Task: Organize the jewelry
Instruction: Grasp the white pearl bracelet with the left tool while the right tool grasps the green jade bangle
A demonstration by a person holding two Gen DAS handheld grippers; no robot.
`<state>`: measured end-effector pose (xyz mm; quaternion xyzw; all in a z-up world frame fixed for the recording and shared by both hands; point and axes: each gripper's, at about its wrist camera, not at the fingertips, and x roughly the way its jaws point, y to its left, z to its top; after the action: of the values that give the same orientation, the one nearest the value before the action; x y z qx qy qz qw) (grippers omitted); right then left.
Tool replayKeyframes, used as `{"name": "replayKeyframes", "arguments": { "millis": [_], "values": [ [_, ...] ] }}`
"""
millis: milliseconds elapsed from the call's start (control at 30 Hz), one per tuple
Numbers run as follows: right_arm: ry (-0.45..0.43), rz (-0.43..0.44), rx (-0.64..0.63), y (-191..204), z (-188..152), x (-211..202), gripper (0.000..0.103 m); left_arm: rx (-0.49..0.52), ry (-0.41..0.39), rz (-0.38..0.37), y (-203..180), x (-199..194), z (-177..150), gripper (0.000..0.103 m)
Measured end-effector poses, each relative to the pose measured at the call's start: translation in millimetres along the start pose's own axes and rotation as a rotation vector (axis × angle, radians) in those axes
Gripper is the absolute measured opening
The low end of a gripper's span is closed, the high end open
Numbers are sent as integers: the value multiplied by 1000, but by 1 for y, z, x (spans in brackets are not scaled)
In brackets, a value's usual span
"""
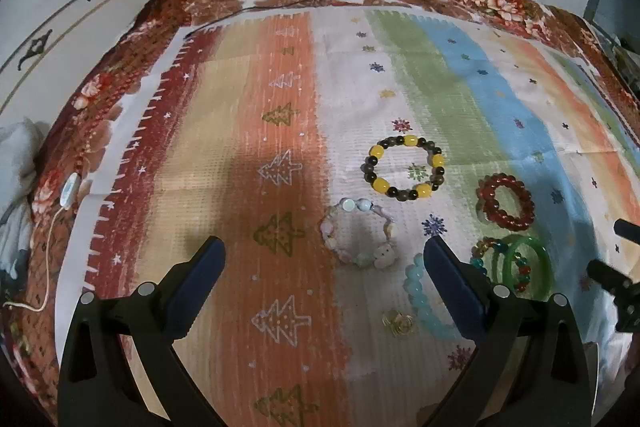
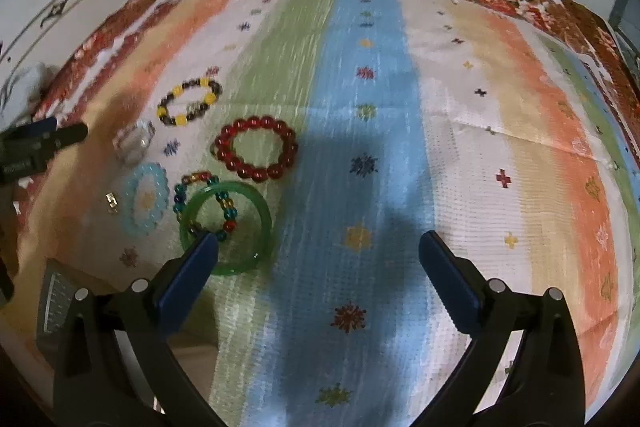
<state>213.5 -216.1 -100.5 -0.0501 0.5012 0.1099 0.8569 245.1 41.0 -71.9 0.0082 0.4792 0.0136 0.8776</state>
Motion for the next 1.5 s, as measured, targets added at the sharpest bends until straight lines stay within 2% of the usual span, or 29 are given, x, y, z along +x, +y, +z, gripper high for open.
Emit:
{"name": "replayKeyframes", "arguments": {
  "millis": [100,233,433,467,700,767,900,967,1000,1100,1133,1167,1200,1267,1300,1333,1367,1500],
  "values": [
    [28,11,-2,1,2,9,99,-4,29,4,3,11,4,97],
    [68,42,17,1,7,21,99,-54,92,-29,14,28,7,97],
    [106,68,39,-2,11,34,98,-57,138,-18,22,45,10,96],
    [112,72,41,-2,12,36,95,-57,146,-19,23,47,11,95],
    [160,83,40,0,15,52,84,-50,198,-26,24,67,11,81],
    [178,87,41,1,15,57,80,-43,213,-29,25,73,11,72],
    [189,64,17,4,15,65,78,-5,227,-10,21,84,11,69],
    [186,37,0,6,16,67,71,23,222,4,18,87,10,69],
    [184,23,-12,8,15,68,71,47,216,15,14,88,10,68],
    [182,14,-32,11,14,69,65,128,202,25,1,87,8,52],
    [182,15,-39,12,14,68,61,149,200,16,-4,86,7,42],
    [182,19,-46,13,14,68,56,161,201,4,-7,85,7,32],
    [182,24,-49,13,14,68,52,166,203,-6,-9,85,6,28],
    [183,33,-60,15,13,67,35,170,208,-32,-11,83,5,12],
    [184,38,-60,15,13,67,30,166,208,-40,-11,83,5,10],
    [185,49,-55,14,13,66,13,161,207,-47,-11,82,5,10],
    [186,61,-49,14,13,66,9,159,206,-53,-11,81,4,10],
    [180,70,-44,16,14,64,8,134,208,-83,-8,76,6,9]
  ]
}}
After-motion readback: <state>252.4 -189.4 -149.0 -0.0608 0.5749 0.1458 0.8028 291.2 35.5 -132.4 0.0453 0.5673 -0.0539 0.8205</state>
